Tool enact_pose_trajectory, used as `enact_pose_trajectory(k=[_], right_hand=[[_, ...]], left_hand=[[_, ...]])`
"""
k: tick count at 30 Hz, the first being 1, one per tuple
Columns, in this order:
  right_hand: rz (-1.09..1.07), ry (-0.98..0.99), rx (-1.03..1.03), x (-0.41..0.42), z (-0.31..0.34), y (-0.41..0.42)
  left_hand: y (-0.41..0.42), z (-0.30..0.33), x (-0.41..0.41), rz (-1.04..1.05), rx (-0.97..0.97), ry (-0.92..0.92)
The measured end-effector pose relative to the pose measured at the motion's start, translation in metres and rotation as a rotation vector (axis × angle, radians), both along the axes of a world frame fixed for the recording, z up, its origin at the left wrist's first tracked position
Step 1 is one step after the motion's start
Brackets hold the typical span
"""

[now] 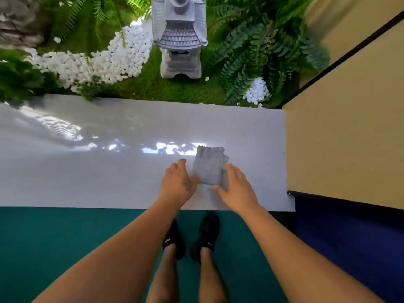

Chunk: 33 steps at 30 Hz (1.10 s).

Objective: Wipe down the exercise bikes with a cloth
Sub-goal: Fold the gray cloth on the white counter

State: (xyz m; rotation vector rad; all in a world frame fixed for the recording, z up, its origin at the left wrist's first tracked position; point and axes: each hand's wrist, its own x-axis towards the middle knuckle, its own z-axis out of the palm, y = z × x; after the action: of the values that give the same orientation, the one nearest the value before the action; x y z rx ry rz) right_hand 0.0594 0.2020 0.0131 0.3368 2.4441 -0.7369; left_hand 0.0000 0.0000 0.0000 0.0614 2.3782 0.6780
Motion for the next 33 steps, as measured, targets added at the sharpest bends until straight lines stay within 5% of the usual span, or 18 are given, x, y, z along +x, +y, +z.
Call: enact_pose_trajectory(k=[8, 17, 26, 33], right_hand=[[-0.106, 0.027, 0.07, 0.005, -0.047, -0.008], [-0.058, 0.026, 0.066, 0.014, -0.065, -0.016], [-0.183, 0.158, 0.003, 0.006, -0.072, -0.012], [-0.27, 0.302, -0.053, -0.025, -0.061, 0.003]], left_hand=[[0.007, -0.049, 0.002, 0.072, 0.044, 0.036], [0.0, -0.058, 0.005, -0.156, 0.111, 0.008], [-0.01, -0.072, 0.001, -0.093, 0.25, 0.245], [0.0, -0.058, -0.029, 0.013, 0.285, 0.263]])
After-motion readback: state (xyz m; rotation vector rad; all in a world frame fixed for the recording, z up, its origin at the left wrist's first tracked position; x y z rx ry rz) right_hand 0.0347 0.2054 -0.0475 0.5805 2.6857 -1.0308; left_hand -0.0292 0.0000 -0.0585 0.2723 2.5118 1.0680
